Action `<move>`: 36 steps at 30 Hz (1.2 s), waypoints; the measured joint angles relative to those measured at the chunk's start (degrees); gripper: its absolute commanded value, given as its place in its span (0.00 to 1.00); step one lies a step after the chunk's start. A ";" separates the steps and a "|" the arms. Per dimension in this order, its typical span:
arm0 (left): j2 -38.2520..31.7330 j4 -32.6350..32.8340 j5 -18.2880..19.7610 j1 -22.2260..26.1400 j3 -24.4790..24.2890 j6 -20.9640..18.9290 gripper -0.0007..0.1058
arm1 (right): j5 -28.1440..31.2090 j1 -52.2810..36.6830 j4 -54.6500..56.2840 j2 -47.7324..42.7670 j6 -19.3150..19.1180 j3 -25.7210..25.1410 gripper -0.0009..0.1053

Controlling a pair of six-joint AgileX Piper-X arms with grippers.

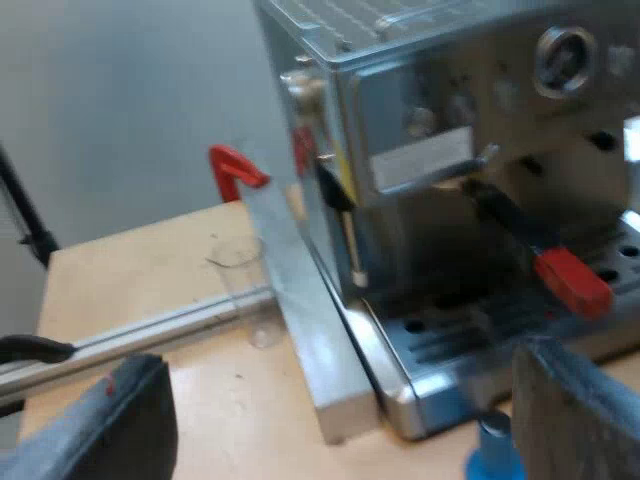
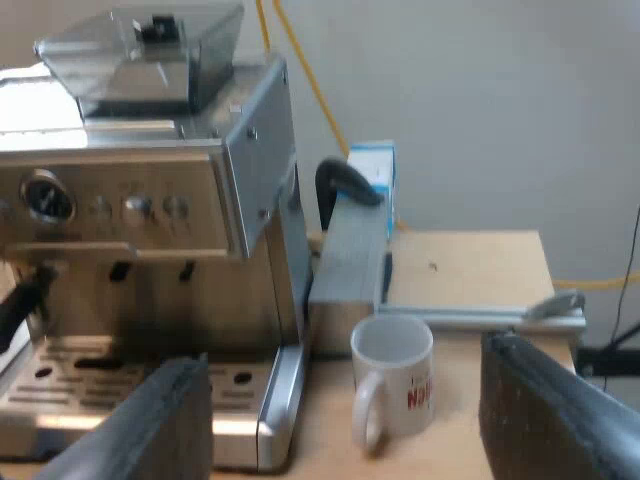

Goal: Put the handle in the coffee machine

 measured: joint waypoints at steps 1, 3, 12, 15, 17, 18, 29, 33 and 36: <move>0.00 -0.69 -1.18 0.00 0.33 -0.51 0.67 | 0.00 0.00 -0.50 0.00 0.00 0.08 0.57; 0.00 -3.48 -4.57 0.00 1.96 -2.19 0.67 | -0.07 0.00 -2.99 0.00 -0.08 0.79 0.57; 0.10 -10.94 -6.60 0.00 8.32 -3.26 0.67 | -0.07 0.00 -10.63 0.00 -0.15 8.14 0.57; 0.10 -12.58 -6.70 0.00 11.25 -3.26 0.67 | -0.07 0.00 -12.84 0.15 -0.15 11.95 0.57; 0.10 -13.41 -6.89 0.00 12.77 -3.26 0.67 | -0.07 0.00 -13.89 0.14 -0.15 14.05 0.57; 0.10 -13.73 -6.85 0.00 13.85 -3.26 0.67 | -0.07 0.00 -14.71 0.14 -0.15 15.55 0.57; 0.21 -14.01 -6.85 0.00 22.75 -3.26 0.67 | -0.07 0.00 -16.88 0.18 -0.03 25.06 0.57; 0.21 -13.81 -6.92 0.00 25.12 -3.26 0.67 | -0.07 0.00 -16.46 0.44 -0.03 29.68 0.57; 0.21 -13.81 -6.92 0.00 25.92 -3.26 0.67 | -0.07 0.00 -16.44 0.42 -0.03 31.73 0.57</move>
